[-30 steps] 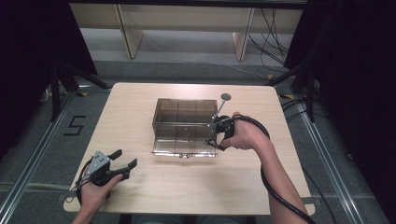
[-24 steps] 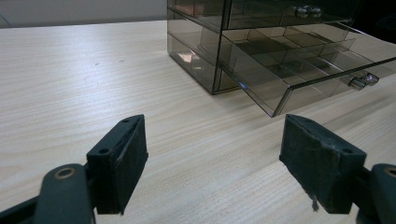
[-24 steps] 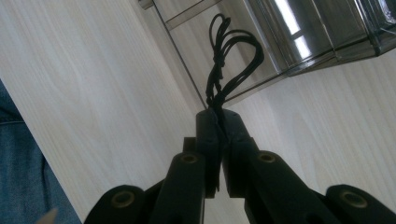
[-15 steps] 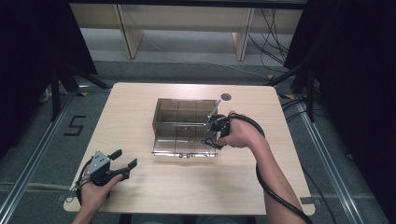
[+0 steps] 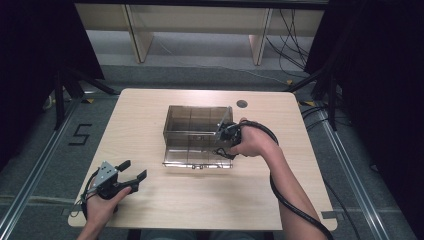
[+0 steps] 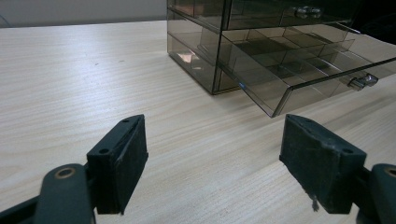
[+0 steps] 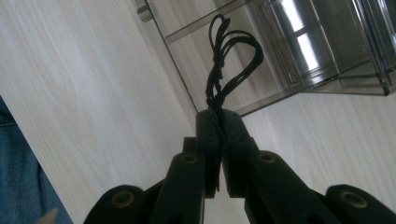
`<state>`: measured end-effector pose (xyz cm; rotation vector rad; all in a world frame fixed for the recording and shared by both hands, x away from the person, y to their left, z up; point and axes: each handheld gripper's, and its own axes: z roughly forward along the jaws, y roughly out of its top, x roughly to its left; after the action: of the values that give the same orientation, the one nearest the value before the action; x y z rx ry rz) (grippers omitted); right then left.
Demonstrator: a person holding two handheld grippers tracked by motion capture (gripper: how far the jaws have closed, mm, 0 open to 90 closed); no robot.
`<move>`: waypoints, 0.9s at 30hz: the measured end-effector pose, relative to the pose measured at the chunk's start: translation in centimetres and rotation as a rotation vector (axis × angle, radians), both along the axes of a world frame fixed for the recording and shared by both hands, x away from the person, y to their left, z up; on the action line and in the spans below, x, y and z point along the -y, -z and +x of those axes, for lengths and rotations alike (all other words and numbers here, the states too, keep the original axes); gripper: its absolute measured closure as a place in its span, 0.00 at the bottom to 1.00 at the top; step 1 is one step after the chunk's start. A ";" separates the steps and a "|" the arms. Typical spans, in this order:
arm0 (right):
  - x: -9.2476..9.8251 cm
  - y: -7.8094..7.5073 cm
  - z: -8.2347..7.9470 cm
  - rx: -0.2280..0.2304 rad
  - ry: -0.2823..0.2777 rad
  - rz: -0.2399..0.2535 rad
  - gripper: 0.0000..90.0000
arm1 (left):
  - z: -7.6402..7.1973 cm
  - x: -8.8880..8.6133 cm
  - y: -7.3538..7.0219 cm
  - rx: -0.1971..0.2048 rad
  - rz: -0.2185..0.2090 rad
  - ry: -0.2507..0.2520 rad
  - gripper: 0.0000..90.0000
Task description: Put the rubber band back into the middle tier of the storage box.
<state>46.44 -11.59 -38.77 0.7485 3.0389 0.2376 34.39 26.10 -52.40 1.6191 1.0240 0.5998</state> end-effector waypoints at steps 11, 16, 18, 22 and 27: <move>-0.8 0.6 0.4 0.005 -0.010 -0.026 0.97 | 0.0 0.0 0.0 -0.001 0.003 0.000 0.25; -0.9 1.0 0.8 0.013 -0.043 -0.014 0.97 | -0.1 0.0 -0.1 -0.005 0.008 -0.003 0.25; -1.1 1.0 0.7 0.013 -0.026 -0.026 0.97 | 0.0 0.0 0.0 -0.003 0.005 -0.001 0.25; -1.1 1.2 0.9 0.009 -0.026 -0.034 0.97 | 0.0 0.0 0.0 0.001 0.000 0.002 0.25; -1.3 1.5 1.1 0.006 -0.026 -0.034 0.97 | -0.1 0.0 -0.1 -0.004 0.006 -0.002 0.25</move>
<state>47.49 -10.30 -40.28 0.7050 3.0405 0.1874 34.32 26.14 -52.35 1.6259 1.0275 0.6016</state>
